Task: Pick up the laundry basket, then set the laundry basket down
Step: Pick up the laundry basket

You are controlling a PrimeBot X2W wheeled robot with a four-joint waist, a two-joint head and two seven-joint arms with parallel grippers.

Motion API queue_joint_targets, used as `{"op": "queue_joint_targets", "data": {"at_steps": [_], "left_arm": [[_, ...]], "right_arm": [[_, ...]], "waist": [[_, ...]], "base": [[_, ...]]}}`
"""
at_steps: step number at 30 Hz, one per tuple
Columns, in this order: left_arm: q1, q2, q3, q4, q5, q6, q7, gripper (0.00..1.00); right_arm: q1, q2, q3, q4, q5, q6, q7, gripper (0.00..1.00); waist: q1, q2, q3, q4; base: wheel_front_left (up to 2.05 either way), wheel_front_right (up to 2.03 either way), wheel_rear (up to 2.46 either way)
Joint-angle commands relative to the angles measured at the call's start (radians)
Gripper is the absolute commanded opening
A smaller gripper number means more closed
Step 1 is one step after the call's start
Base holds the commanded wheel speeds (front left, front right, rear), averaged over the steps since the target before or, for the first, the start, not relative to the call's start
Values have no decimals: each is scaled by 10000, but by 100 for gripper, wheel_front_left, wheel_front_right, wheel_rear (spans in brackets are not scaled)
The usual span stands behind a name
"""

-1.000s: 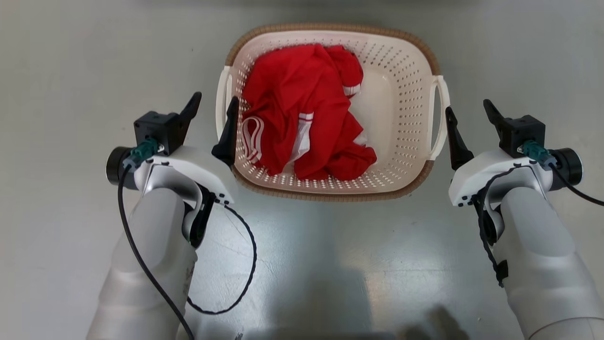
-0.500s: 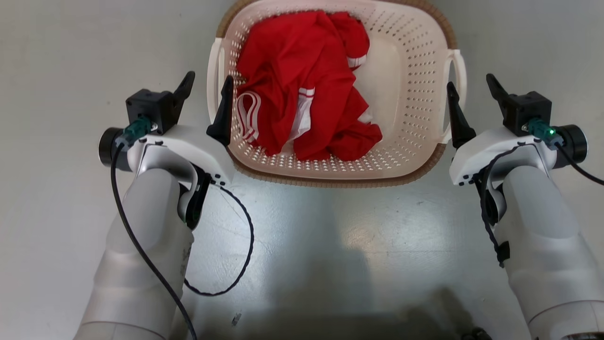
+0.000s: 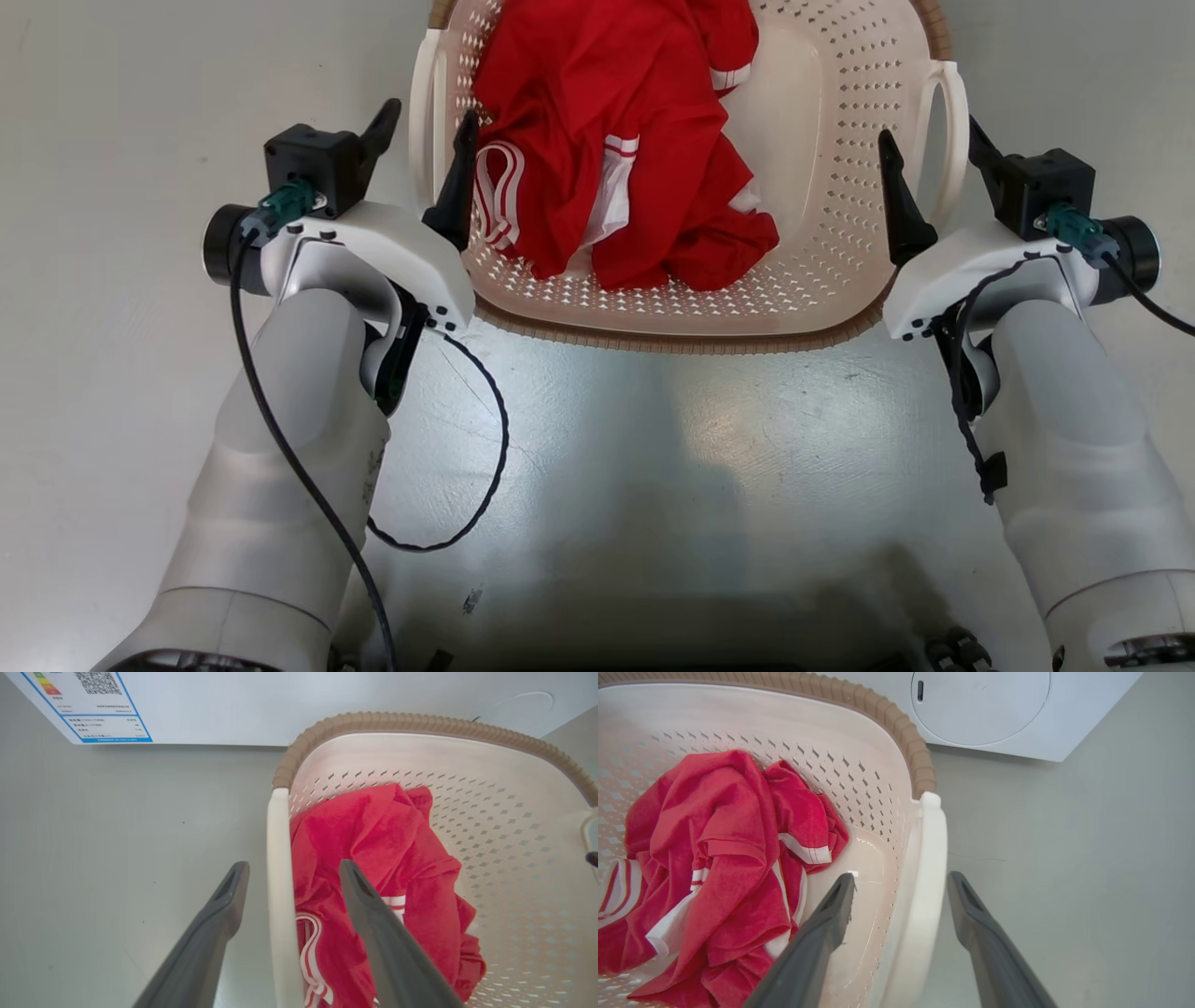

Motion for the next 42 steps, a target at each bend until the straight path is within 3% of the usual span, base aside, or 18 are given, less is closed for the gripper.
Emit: {"op": "queue_joint_targets", "data": {"at_steps": [1, 15, 42], "left_arm": [[51, 212, 87, 37, -125, 18, -59, 100], [-699, 212, -455, 1398, -404, 217, -59, 100], [-835, 212, -712, 1821, -394, 325, -59, 100]], "right_arm": [[231, 124, 252, -14, 115, 60, -136, 100], [62, 124, 887, 242, 733, 60, -136, 100], [-8, 124, 1077, 665, 1001, 60, -136, 100]], "waist": [[0, 0, 26, 2], [0, 0, 187, -53], [0, 0, 210, -97]], "base": [[0, 0, 0], [0, 0, 0], [0, 0, 0]]}}
